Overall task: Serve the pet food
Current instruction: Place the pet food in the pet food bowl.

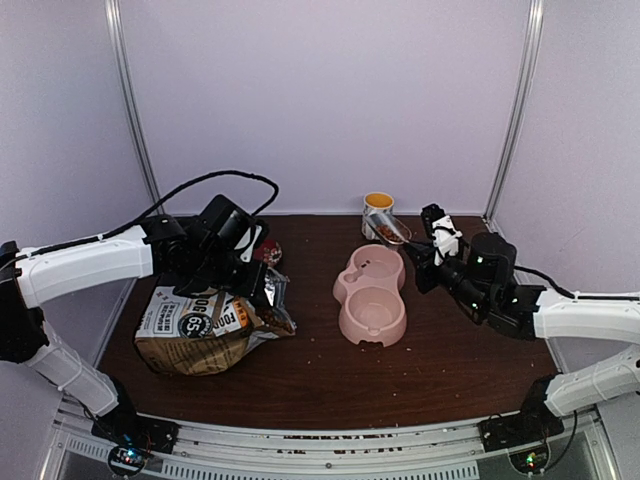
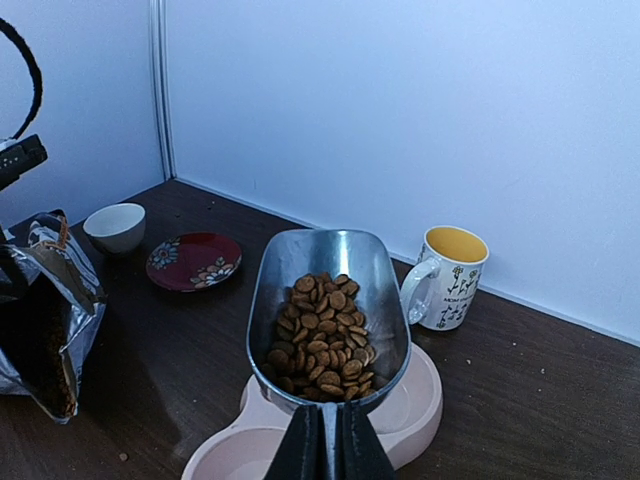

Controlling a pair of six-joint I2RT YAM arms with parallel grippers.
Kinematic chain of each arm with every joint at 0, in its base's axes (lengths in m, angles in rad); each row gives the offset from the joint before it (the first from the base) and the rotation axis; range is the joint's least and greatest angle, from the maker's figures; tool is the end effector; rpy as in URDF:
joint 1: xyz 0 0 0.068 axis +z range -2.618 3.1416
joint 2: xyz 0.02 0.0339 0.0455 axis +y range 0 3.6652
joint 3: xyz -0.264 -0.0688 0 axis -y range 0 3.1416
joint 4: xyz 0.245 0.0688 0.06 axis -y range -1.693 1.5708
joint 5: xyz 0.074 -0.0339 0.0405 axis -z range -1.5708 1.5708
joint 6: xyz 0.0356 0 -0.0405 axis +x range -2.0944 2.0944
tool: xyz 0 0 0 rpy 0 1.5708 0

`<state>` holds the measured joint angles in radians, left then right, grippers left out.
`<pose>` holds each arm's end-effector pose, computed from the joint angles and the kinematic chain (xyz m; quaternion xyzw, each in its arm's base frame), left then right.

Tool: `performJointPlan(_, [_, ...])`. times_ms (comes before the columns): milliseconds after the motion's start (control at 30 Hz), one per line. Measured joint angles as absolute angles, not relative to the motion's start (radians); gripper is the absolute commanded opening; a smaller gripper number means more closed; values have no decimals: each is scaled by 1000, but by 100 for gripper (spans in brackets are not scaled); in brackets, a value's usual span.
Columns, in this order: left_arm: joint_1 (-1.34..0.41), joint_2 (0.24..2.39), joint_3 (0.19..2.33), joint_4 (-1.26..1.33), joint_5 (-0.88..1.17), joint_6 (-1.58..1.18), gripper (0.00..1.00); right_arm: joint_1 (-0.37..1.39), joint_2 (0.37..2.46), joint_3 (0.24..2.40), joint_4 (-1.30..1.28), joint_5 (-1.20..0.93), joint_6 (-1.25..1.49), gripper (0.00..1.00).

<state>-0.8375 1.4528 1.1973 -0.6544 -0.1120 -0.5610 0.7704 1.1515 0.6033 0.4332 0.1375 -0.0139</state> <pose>0.2093 -0.2264 0.2855 0.1122 0.9379 -0.1680 0.2820 0.1910 0.1786 0.2656 -0.2424 0.7057 0.1975 0.6358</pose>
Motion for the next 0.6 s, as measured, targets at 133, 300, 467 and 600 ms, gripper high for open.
performJointPlan(133, [-838,1453,1191,-644,-111,-547,0,784,1125,574,404,106,-28,0])
performJointPlan(300, [-838,1453,1189,-641,-109,-540,0,806,1115,556,362,70,-30,0])
performJointPlan(467, [-838,1453,1189,-637,-109,-536,0,832,1115,538,314,49,-14,0])
performJointPlan(600, [-838,1454,1189,-636,-111,-528,0,847,1113,535,247,43,15,0])
